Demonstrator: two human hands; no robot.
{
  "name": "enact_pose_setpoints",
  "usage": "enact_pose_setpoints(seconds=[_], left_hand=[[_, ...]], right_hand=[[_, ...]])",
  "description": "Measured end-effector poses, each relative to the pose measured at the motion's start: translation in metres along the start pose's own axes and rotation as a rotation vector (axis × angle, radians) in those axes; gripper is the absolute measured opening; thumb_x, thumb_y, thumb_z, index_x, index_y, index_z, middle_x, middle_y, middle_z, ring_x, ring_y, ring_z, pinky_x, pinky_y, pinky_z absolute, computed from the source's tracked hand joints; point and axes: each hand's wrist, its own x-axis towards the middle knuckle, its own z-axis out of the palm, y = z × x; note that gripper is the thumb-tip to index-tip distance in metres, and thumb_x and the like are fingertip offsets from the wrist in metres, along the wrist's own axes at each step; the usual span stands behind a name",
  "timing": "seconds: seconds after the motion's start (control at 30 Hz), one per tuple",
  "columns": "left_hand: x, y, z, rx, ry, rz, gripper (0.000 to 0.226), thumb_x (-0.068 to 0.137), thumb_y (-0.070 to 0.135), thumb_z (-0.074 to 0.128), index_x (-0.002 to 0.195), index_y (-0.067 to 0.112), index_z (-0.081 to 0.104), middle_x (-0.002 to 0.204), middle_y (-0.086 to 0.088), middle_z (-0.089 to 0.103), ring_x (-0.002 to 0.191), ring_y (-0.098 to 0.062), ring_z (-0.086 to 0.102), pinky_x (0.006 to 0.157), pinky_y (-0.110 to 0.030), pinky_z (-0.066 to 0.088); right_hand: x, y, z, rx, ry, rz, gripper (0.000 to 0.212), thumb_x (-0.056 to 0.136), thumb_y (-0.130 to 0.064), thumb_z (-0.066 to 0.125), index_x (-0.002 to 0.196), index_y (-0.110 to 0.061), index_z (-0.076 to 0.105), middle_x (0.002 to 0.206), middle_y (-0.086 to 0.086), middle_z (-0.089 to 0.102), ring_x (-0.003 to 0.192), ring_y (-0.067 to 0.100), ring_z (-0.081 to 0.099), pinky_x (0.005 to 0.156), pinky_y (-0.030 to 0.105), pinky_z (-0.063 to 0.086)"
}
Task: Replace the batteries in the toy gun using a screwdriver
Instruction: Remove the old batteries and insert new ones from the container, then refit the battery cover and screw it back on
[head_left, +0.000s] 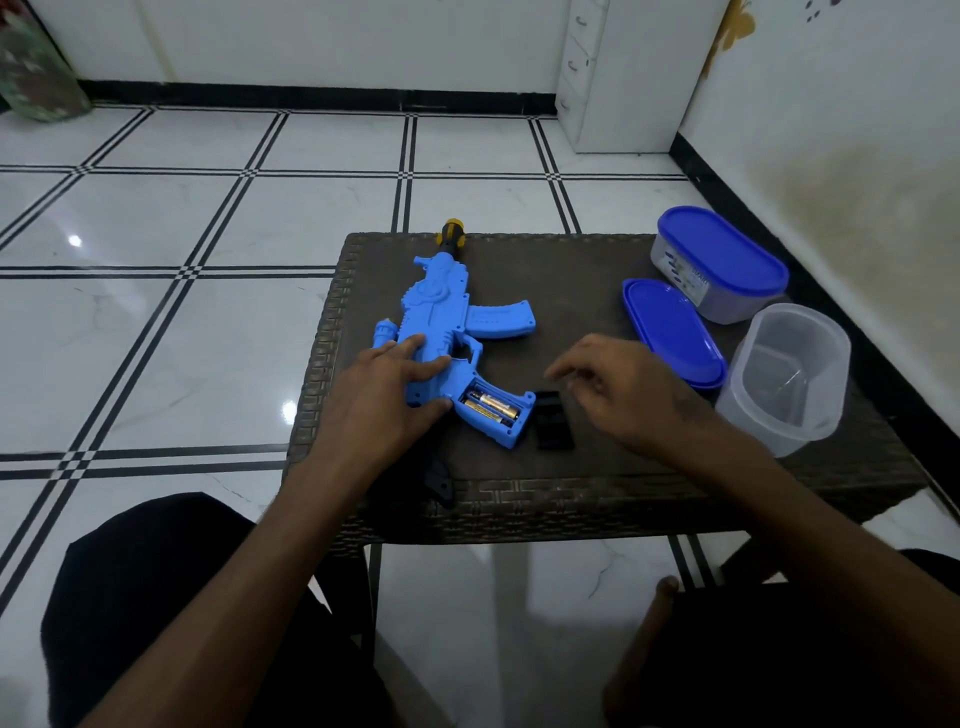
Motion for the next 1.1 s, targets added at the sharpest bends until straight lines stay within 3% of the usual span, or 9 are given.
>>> enact_pose_setpoints(seconds=[0.13, 0.3, 0.37, 0.47, 0.6, 0.8, 0.9, 1.03, 1.1], left_hand=[[0.001, -0.001, -0.002, 0.058, -0.004, 0.028, 0.058, 0.082, 0.049, 0.068, 0.136, 0.037, 0.052, 0.151, 0.004, 0.040, 0.137, -0.025, 0.036, 0.109, -0.045, 0.035], [0.002, 0.007, -0.002, 0.146, -0.074, 0.042, 0.063, 0.082, 0.056, 0.063, 0.140, 0.045, 0.042, 0.152, 0.003, 0.029, 0.134, -0.031, 0.025, 0.110, -0.043, 0.028], [0.002, 0.009, -0.003, 0.181, -0.076, 0.049, 0.062, 0.082, 0.058, 0.062, 0.140, 0.044, 0.044, 0.151, 0.004, 0.028, 0.132, -0.031, 0.025, 0.109, -0.042, 0.027], [0.000, 0.010, -0.005, 0.183, -0.075, 0.032, 0.062, 0.081, 0.059, 0.062, 0.139, 0.044, 0.045, 0.148, 0.003, 0.029, 0.132, -0.029, 0.025, 0.110, -0.041, 0.028], [-0.004, 0.015, -0.004, 0.184, -0.057, 0.010, 0.062, 0.080, 0.059, 0.063, 0.138, 0.043, 0.047, 0.145, 0.001, 0.031, 0.131, -0.030, 0.026, 0.109, -0.041, 0.029], [-0.010, 0.023, -0.003, 0.207, -0.065, -0.018, 0.061, 0.082, 0.060, 0.060, 0.139, 0.042, 0.045, 0.147, 0.001, 0.030, 0.133, -0.030, 0.027, 0.108, -0.041, 0.032], [-0.010, 0.029, -0.004, 0.260, -0.068, -0.015, 0.061, 0.084, 0.059, 0.059, 0.140, 0.042, 0.044, 0.149, 0.001, 0.030, 0.135, -0.028, 0.029, 0.108, -0.041, 0.032], [-0.009, 0.030, -0.004, 0.264, -0.063, -0.013, 0.062, 0.082, 0.059, 0.061, 0.140, 0.041, 0.045, 0.149, 0.001, 0.032, 0.134, -0.026, 0.033, 0.105, -0.042, 0.036], [-0.008, 0.030, -0.004, 0.246, -0.072, -0.021, 0.063, 0.082, 0.057, 0.063, 0.140, 0.040, 0.046, 0.149, 0.001, 0.032, 0.135, -0.026, 0.033, 0.106, -0.043, 0.036]], right_hand=[[-0.014, 0.019, -0.009, -0.065, -0.161, 0.147, 0.031, 0.091, -0.023, 0.066, 0.122, -0.022, 0.064, 0.118, -0.001, 0.063, 0.098, 0.006, 0.054, 0.092, 0.032, 0.051], [-0.015, 0.014, 0.001, -0.077, -0.316, 0.154, 0.055, 0.089, -0.039, 0.067, 0.140, -0.035, 0.049, 0.128, 0.000, 0.054, 0.111, 0.012, 0.050, 0.093, 0.030, 0.046], [-0.014, 0.010, 0.007, -0.115, -0.333, 0.170, 0.063, 0.086, -0.051, 0.065, 0.144, -0.037, 0.043, 0.129, 0.000, 0.051, 0.118, 0.016, 0.047, 0.095, 0.032, 0.045], [-0.016, 0.001, 0.017, -0.139, -0.286, 0.214, 0.071, 0.079, -0.065, 0.064, 0.140, -0.033, 0.046, 0.122, 0.000, 0.047, 0.113, 0.015, 0.046, 0.090, 0.032, 0.046], [-0.019, -0.005, 0.025, -0.137, -0.208, 0.263, 0.060, 0.080, -0.058, 0.068, 0.128, -0.026, 0.053, 0.121, 0.000, 0.049, 0.108, 0.015, 0.051, 0.086, 0.029, 0.046], [-0.017, 0.002, 0.008, -0.007, -0.187, 0.410, 0.047, 0.091, -0.030, 0.063, 0.135, -0.017, 0.054, 0.121, 0.006, 0.060, 0.105, 0.016, 0.058, 0.087, 0.029, 0.051], [-0.022, 0.008, 0.004, 0.114, -0.076, 0.452, 0.043, 0.092, -0.018, 0.062, 0.134, -0.022, 0.052, 0.124, 0.008, 0.062, 0.106, 0.017, 0.061, 0.088, 0.030, 0.053], [-0.025, 0.011, 0.008, 0.206, -0.012, 0.419, 0.039, 0.091, -0.011, 0.062, 0.125, -0.026, 0.052, 0.115, 0.005, 0.062, 0.092, 0.010, 0.057, 0.072, 0.018, 0.047], [-0.024, 0.011, 0.012, 0.163, -0.024, 0.380, 0.034, 0.090, -0.013, 0.064, 0.121, -0.025, 0.058, 0.118, 0.002, 0.060, 0.096, 0.009, 0.054, 0.078, 0.020, 0.046]])
